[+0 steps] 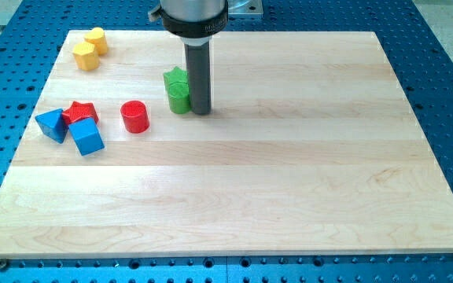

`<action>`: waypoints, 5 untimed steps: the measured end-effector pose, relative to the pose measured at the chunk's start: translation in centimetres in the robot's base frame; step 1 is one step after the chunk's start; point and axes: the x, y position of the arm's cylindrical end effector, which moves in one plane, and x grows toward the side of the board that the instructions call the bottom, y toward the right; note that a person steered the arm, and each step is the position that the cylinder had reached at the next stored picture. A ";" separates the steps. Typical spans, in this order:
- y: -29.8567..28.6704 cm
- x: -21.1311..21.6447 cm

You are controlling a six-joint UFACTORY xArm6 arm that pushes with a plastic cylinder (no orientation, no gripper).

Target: Move the red blocks near to the green blocks

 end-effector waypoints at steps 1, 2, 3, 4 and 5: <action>-1.9 4.6; -7.9 5.0; -10.2 5.0; -11.2 7.2; -14.2 10.3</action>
